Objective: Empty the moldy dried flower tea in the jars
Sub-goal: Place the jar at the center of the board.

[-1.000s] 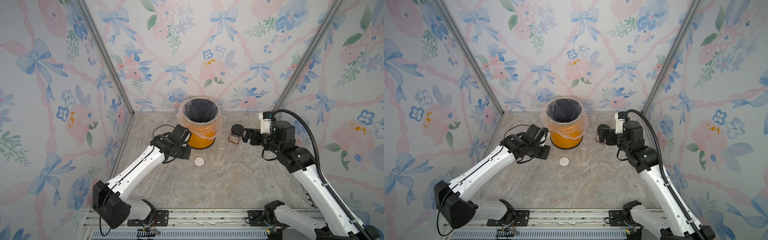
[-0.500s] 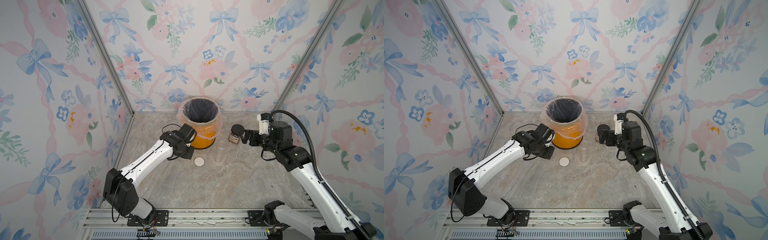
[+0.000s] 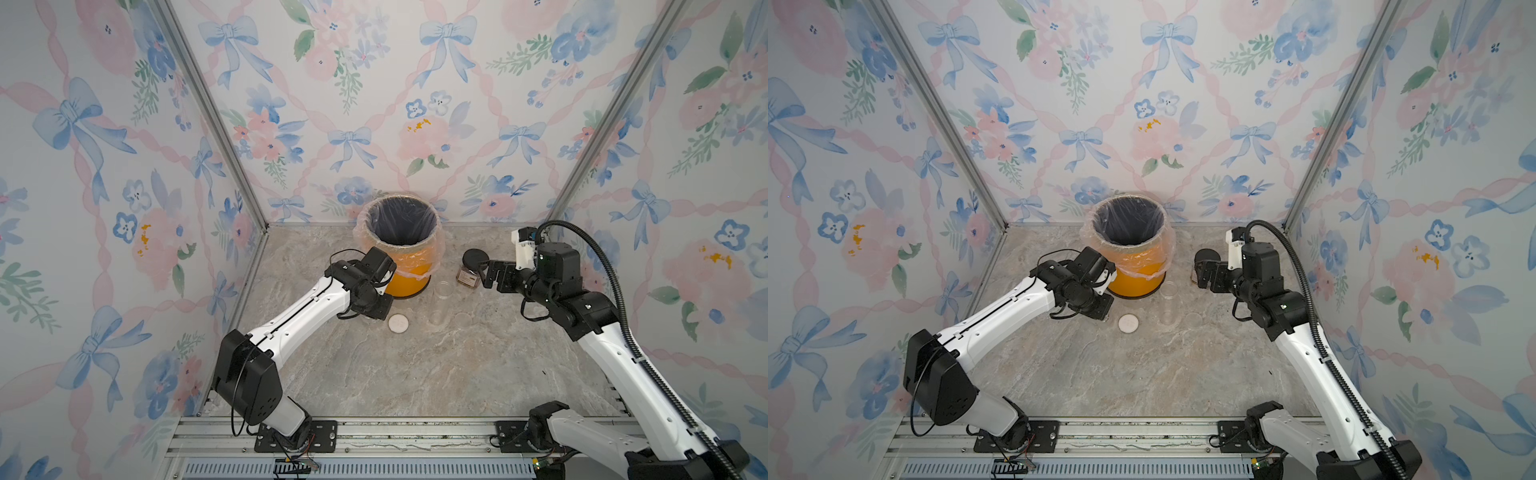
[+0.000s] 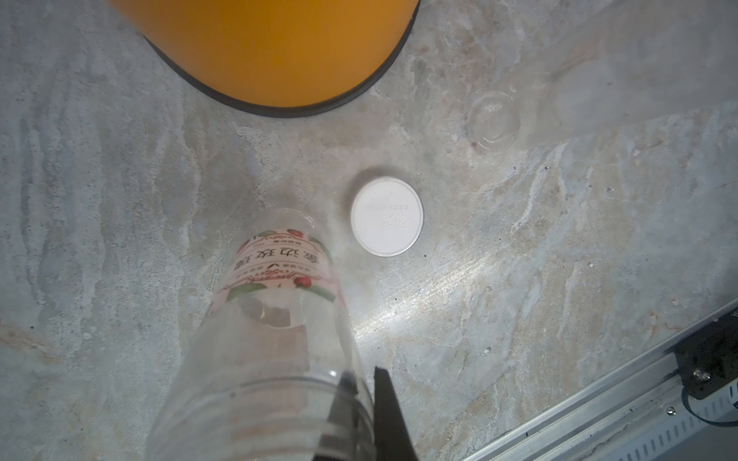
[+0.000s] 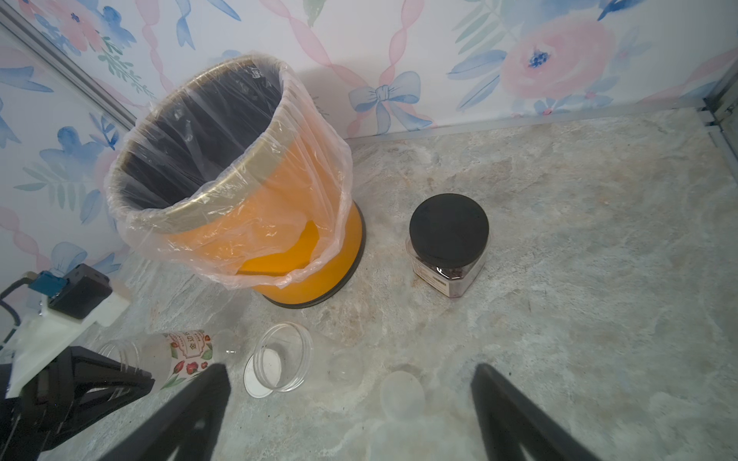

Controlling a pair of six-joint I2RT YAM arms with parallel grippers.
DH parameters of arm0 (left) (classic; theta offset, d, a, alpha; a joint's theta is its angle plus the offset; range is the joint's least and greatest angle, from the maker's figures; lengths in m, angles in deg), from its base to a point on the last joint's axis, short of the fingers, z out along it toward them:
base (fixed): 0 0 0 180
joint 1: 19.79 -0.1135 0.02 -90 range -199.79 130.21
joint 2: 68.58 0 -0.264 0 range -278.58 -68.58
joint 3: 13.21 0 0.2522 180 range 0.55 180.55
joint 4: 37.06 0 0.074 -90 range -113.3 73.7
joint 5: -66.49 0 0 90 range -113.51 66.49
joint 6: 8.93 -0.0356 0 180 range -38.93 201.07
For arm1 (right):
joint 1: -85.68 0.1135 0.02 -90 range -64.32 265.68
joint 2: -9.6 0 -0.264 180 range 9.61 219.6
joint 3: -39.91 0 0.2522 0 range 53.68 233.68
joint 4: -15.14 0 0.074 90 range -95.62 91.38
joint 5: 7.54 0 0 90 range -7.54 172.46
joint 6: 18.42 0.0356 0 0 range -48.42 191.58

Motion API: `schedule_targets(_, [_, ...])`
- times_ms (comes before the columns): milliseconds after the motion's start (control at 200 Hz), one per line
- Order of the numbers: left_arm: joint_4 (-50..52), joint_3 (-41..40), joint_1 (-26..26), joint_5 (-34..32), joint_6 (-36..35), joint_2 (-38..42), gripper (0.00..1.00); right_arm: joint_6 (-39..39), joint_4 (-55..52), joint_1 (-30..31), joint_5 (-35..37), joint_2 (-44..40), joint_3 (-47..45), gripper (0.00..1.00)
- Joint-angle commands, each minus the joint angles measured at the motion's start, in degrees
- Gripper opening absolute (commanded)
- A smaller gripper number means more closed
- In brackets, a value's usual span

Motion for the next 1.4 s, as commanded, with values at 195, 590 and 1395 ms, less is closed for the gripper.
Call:
schedule_targets(195, [1.05, 0.92, 0.29, 2.11, -2.63, -2.84, 0.11, -0.25, -0.32, -0.77, -0.94, 1.91, -0.83, 0.97])
schedule_targets(590, [1.06, 4.56, -0.71, 0.79, -3.46, -4.41, 0.36, -0.47, -0.43, -1.30, -1.33, 2.73, -0.91, 0.97])
schedule_targets(1395, [0.23, 15.76, -3.49, -6.15, -0.92, 3.52, 0.83, -9.45, -5.52, -3.54, 4.87, 9.27, 5.49, 0.97])
